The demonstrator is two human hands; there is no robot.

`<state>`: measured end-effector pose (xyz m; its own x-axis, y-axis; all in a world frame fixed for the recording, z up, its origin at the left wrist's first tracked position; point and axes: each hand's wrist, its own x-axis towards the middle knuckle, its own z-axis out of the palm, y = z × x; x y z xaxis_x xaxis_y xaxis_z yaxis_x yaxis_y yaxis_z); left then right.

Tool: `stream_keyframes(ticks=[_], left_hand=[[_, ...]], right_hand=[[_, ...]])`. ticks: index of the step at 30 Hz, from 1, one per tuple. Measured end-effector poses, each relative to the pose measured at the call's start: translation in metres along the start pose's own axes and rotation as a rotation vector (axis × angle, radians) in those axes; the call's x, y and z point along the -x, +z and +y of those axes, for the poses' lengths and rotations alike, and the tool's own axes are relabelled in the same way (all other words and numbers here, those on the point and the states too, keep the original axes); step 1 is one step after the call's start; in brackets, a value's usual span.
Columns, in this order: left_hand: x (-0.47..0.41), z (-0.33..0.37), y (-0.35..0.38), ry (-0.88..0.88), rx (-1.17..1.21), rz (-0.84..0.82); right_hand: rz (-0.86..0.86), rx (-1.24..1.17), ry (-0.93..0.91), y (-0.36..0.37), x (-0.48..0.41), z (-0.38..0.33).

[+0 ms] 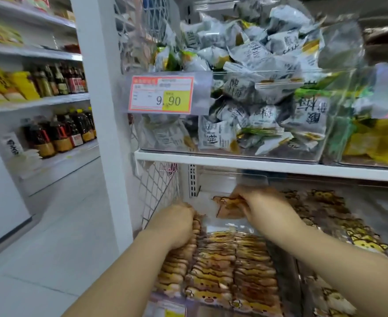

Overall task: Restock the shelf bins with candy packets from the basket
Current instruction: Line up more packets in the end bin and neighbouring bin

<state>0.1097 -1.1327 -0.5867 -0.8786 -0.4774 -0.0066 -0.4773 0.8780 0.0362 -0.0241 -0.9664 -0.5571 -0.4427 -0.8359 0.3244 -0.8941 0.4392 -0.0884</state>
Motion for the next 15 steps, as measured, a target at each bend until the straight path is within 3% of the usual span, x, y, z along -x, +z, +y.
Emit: stream_keyframes(ticks=[4, 10, 15], left_hand=[[0.003, -0.001, 0.002, -0.016, 0.022, -0.094], [0.003, -0.002, 0.003, -0.026, 0.059, -0.122], [0.002, -0.003, 0.001, -0.013, 0.064, -0.126]], right_hand=[[-0.141, -0.018, 0.042, 0.011, -0.015, -0.002], [-0.321, 0.047, 0.124, 0.018, -0.026, -0.002], [-0.522, -0.032, 0.142, 0.031, -0.04, 0.0]])
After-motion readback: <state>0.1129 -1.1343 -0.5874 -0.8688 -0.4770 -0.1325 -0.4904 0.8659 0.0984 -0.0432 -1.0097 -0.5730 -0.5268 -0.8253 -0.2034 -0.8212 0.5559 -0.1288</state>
